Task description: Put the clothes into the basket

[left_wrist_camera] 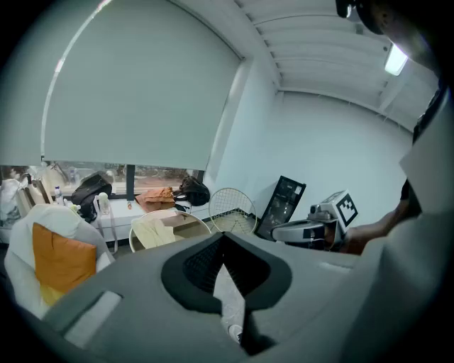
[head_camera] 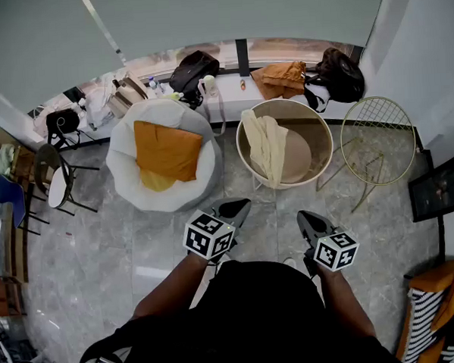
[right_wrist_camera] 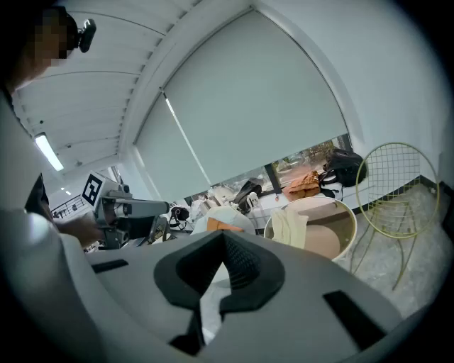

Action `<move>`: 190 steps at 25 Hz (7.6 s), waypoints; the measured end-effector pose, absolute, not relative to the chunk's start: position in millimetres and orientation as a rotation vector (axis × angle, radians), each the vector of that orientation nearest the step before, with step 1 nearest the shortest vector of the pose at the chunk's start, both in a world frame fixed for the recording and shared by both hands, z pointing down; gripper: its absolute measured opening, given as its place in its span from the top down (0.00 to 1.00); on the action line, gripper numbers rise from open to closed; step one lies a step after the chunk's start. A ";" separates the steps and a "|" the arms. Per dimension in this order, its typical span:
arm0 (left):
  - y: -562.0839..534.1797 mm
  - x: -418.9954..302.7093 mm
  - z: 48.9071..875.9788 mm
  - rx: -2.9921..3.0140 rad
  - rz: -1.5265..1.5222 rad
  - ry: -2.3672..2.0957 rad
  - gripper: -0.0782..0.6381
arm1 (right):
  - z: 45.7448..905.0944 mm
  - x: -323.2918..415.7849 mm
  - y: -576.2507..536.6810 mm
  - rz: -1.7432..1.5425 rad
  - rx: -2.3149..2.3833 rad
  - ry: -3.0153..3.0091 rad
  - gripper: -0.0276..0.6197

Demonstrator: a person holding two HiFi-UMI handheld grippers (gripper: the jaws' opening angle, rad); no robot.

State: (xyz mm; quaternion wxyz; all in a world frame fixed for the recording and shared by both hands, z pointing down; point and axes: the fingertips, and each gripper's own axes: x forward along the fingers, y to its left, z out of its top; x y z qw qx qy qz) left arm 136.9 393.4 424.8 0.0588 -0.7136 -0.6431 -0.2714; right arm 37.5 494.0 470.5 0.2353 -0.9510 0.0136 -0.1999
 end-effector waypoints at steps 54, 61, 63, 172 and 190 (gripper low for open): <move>228.3 260.2 463.4 -2.259 -1.013 -1.789 0.89 | 490.2 161.5 351.4 -0.742 -2.649 0.108 0.93; 217.5 273.0 467.2 -2.267 -1.033 -1.796 0.89 | 492.1 166.2 362.7 -0.757 -2.628 0.008 0.93; 221.7 273.8 468.1 -2.266 -1.034 -1.799 0.89 | 495.0 167.8 371.8 -0.758 -2.622 -0.014 0.93; 585.5 501.5 742.7 -1.505 -1.324 -1.723 0.89 | 968.9 271.2 617.1 -1.918 -2.031 -0.080 0.79; 578.3 507.0 640.6 -1.834 -1.218 -1.683 0.89 | 834.3 340.3 656.5 -1.527 -2.257 -0.002 0.88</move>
